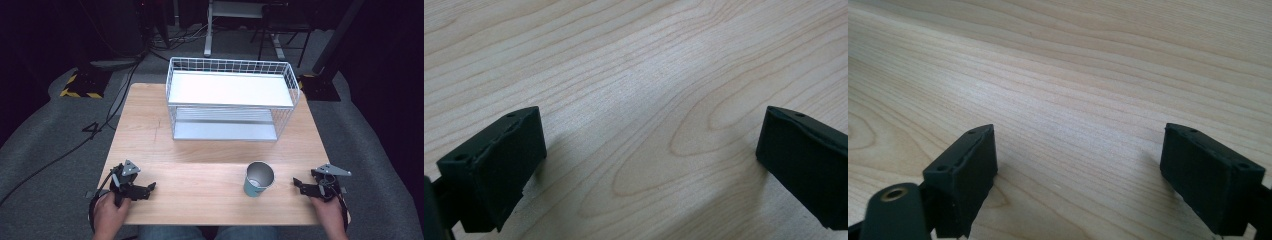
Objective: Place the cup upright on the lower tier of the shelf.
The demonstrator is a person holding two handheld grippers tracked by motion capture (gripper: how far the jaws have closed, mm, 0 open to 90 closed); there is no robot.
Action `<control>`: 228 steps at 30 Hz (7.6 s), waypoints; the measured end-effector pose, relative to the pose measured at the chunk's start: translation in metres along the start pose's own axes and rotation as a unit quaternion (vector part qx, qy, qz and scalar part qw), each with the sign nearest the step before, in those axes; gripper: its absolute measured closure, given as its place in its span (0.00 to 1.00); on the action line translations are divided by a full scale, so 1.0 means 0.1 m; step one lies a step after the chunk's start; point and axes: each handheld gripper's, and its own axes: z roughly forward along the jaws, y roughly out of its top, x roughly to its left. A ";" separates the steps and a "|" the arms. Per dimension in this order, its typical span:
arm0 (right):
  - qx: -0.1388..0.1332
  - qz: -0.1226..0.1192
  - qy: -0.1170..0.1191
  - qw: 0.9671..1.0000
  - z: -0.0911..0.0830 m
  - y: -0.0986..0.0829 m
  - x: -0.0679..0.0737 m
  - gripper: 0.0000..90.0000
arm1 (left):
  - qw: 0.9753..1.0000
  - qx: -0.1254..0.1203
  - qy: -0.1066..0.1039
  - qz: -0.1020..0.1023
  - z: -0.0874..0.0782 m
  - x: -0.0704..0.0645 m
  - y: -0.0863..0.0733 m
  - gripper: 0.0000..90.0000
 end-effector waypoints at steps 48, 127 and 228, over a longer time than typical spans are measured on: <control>-0.040 -0.002 0.035 0.999 -0.39 0.05 0.30 0.17 | 1.000 -0.001 0.010 -0.010 0.06 0.01 0.06 0.00; -0.047 -0.076 0.147 0.985 0.15 0.24 1.43 0.28 | 1.000 -0.002 0.011 -0.015 0.05 0.01 0.05 0.00; -0.106 -0.013 0.031 0.994 1.50 1.94 1.57 0.28 | 0.999 -0.002 0.022 -0.024 0.06 0.02 0.06 0.00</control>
